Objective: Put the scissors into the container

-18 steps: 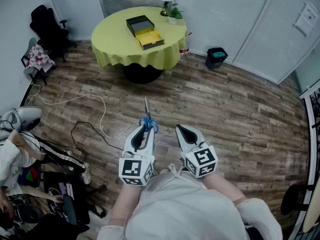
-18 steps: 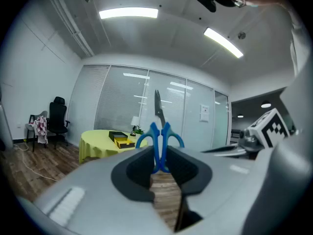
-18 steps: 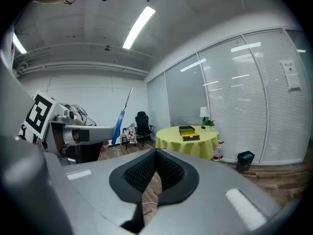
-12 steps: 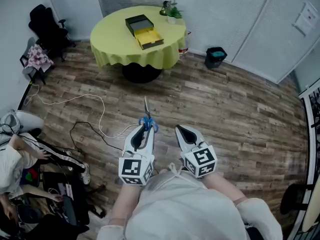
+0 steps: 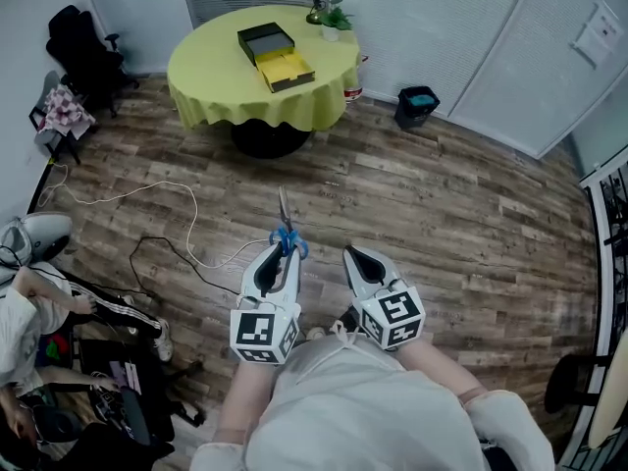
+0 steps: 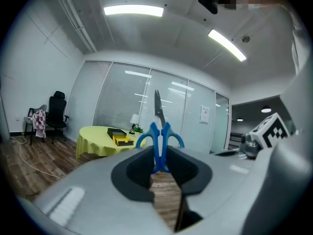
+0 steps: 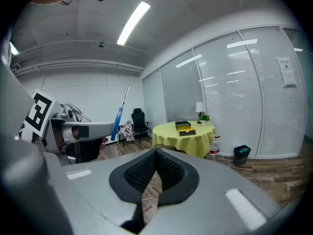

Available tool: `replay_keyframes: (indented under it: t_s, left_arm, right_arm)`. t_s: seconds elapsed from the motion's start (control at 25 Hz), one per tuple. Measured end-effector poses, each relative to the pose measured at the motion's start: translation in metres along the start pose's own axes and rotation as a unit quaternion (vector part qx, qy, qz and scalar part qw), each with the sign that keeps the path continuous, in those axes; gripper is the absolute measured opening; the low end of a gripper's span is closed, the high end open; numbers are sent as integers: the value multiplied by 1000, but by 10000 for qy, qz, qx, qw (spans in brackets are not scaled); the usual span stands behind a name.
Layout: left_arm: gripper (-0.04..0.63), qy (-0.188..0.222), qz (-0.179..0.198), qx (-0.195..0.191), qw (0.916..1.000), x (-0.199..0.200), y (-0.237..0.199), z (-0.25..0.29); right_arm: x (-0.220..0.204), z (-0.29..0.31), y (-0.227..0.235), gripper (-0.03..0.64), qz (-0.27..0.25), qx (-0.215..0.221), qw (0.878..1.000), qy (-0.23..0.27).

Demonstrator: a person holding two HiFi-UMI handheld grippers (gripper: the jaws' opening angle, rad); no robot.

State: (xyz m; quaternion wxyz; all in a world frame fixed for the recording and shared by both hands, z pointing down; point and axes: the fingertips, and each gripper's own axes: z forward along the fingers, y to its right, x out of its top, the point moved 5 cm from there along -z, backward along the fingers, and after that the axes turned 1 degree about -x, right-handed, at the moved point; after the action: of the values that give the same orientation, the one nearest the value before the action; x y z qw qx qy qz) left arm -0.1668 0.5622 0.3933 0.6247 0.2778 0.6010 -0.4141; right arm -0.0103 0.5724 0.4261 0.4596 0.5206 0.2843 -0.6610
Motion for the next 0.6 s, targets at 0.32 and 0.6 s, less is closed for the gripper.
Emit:
replay_keyframes:
  t_s: [0.32, 0.6]
  left_arm:
    - [84, -146, -38, 156, 9998, -3, -9, 39]
    - [84, -225, 47, 454, 9987, 6, -19, 111]
  right_arm:
    - [-4, 32, 34, 0, 159, 127, 9996, -193]
    - [18, 93, 86, 0, 227, 510, 9982, -224]
